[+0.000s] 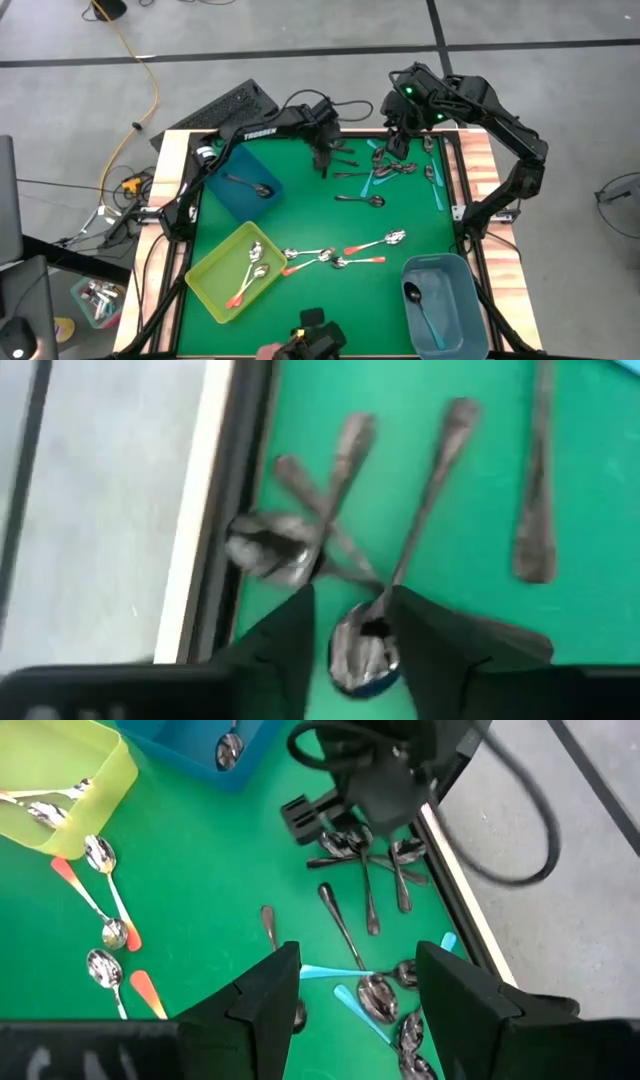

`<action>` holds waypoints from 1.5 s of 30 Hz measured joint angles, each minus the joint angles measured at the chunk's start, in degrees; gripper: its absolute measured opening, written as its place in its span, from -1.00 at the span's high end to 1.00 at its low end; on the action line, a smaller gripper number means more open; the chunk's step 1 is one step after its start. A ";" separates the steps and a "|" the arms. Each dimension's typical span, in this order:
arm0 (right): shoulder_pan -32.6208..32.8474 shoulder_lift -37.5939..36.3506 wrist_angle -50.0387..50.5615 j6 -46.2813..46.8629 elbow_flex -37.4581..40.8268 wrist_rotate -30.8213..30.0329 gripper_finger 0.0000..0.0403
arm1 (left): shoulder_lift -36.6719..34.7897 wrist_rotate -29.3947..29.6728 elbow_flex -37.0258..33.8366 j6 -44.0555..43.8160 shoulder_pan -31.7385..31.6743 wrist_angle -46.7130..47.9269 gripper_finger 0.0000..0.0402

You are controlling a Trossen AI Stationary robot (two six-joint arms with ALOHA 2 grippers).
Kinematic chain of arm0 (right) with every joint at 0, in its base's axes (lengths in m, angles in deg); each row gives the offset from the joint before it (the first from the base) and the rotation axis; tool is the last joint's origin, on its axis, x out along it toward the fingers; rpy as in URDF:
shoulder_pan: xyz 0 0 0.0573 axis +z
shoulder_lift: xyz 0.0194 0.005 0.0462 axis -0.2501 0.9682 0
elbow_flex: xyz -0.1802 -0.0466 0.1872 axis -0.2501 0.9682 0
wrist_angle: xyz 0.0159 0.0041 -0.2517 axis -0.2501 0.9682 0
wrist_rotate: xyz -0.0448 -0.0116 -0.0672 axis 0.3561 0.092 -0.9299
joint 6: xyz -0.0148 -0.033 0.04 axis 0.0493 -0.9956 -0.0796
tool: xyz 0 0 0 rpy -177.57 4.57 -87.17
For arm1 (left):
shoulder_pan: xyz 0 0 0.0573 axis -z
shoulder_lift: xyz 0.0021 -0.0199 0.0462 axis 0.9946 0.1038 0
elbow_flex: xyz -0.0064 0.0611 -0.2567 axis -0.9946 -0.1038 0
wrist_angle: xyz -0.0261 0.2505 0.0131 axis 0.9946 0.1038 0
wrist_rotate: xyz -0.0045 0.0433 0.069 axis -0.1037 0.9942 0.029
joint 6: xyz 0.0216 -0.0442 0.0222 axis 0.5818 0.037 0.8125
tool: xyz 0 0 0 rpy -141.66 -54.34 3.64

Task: Sort silverware by color (type)
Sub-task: Put the black spoon into the dark blue bin

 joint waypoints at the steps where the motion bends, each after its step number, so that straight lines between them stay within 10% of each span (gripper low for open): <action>1: 0.00 0.00 0.16 0.05 0.00 0.00 -0.04 | 0.00 0.22 0.01 -2.04 -0.47 0.52 0.56; 4: 0.04 0.00 0.34 0.04 0.00 0.00 -0.04 | 0.04 0.44 -0.05 -8.19 -1.82 2.07 0.90; 12: -0.75 0.99 -4.64 -0.92 2.86 -10.11 -0.02 | -2.45 -8.75 -0.14 -20.24 -3.50 4.03 1.00; 16: -2.59 1.09 -20.58 -3.54 12.07 -0.66 0.07 | -11.92 -11.03 -0.10 -22.16 -3.51 3.76 1.00; 28: -3.89 13.97 -54.88 -4.90 27.47 4.89 0.94 | -41.36 8.71 -0.01 -24.72 0.19 1.60 1.00; 45: -6.73 36.83 -50.72 -4.58 15.99 7.59 0.99 | -49.35 19.37 -0.09 -28.73 4.06 6.20 1.00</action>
